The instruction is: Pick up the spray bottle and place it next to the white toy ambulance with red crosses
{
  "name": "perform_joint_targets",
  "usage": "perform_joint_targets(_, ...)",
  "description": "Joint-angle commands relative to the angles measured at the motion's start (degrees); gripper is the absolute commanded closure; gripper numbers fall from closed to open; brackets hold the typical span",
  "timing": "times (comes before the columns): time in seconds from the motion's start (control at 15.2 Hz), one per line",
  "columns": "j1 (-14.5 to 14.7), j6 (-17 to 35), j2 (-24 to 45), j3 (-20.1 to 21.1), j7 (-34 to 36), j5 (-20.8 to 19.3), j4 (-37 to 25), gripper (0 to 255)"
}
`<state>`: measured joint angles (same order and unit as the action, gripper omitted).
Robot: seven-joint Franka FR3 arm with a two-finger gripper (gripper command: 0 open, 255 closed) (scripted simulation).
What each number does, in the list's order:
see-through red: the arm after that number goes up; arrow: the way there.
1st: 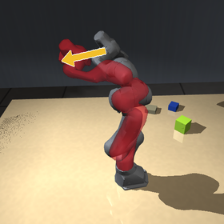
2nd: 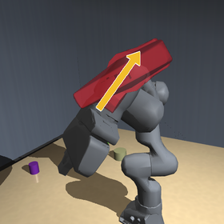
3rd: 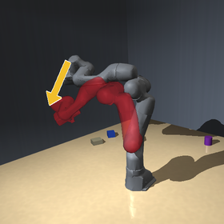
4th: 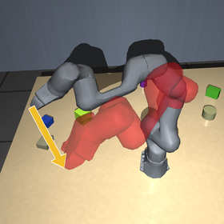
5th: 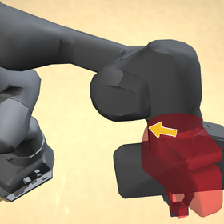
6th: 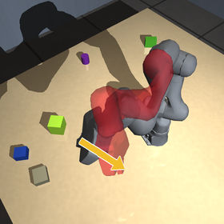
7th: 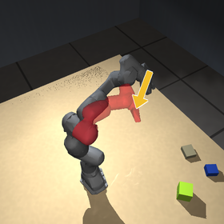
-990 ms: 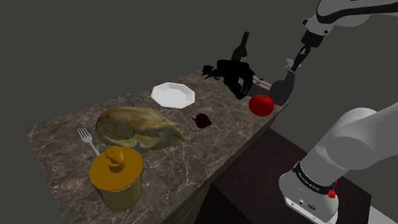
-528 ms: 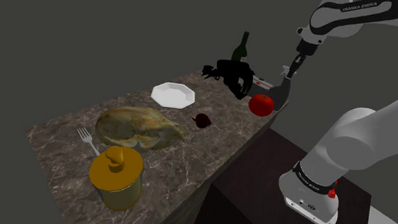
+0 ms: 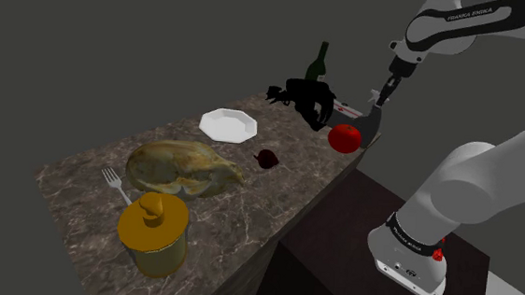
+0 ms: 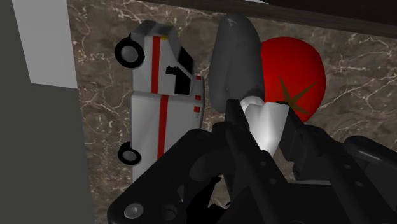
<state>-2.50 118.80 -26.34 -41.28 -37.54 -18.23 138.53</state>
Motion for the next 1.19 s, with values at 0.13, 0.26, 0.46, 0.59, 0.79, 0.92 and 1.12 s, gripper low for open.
perform_joint_targets(0.13, 0.0, 0.02, 0.0, -0.01, 0.0, 0.0, 0.0, 0)
perform_joint_targets(0.26, 0.0, 0.02, 0.0, 0.0, 0.0, 0.0, 0.0, 0)
perform_joint_targets(0.46, -0.14, -2.12, -0.86, 0.72, 0.14, 0.04, -1.3, 0)
perform_joint_targets(0.59, -0.3, -6.27, -2.23, 2.07, 0.3, 0.26, -4.1, 0)
perform_joint_targets(0.79, -0.34, -7.87, -2.66, 2.58, 0.33, 0.39, -5.27, 0)
perform_joint_targets(0.92, -0.34, -7.87, -2.65, 2.57, 0.33, 0.4, -5.27, 0)
perform_joint_targets(1.12, -0.34, -7.87, -2.65, 2.57, 0.33, 0.4, -5.27, 0)
